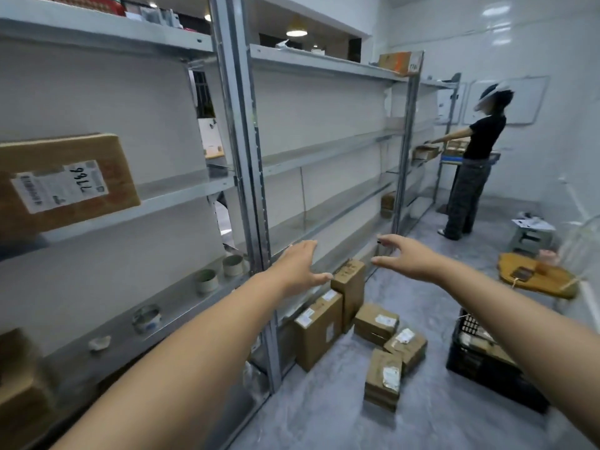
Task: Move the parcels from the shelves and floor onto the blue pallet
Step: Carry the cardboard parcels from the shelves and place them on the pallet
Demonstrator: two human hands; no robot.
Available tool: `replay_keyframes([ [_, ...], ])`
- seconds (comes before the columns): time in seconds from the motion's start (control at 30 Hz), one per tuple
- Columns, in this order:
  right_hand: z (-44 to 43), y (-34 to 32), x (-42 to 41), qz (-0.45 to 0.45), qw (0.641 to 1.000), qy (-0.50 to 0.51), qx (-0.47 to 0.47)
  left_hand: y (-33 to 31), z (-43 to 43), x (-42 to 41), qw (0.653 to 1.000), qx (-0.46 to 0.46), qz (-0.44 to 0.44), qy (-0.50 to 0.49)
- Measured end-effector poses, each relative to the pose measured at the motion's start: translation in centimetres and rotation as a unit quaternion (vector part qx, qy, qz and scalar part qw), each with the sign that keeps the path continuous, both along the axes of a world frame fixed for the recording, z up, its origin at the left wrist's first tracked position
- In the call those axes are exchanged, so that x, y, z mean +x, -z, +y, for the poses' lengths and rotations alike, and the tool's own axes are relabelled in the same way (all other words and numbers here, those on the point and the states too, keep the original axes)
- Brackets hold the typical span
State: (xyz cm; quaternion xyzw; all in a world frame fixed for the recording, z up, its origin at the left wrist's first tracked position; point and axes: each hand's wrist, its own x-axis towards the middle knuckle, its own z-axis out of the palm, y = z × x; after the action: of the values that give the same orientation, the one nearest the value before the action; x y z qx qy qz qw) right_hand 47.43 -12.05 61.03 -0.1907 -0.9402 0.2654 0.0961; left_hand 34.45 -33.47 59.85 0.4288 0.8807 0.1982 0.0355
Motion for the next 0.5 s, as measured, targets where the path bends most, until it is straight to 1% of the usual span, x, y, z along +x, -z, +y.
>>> replay_keyframes([
  [0.13,4.5,1.1,-1.8,0.001,0.998,0.06,-0.016,2.5,5.8,-3.3,0.999,0.018,-0.025,0.041],
  [0.33,11.1,3.2,-5.6,-0.015,0.989,0.139,-0.045,5.7,15.2,-9.3,0.994,0.006,-0.041,0.106],
  [0.5,15.0,6.9,-8.6,0.008,0.975,0.204,-0.086,7.6,22.6,-13.4,0.99,0.013,-0.056,0.13],
])
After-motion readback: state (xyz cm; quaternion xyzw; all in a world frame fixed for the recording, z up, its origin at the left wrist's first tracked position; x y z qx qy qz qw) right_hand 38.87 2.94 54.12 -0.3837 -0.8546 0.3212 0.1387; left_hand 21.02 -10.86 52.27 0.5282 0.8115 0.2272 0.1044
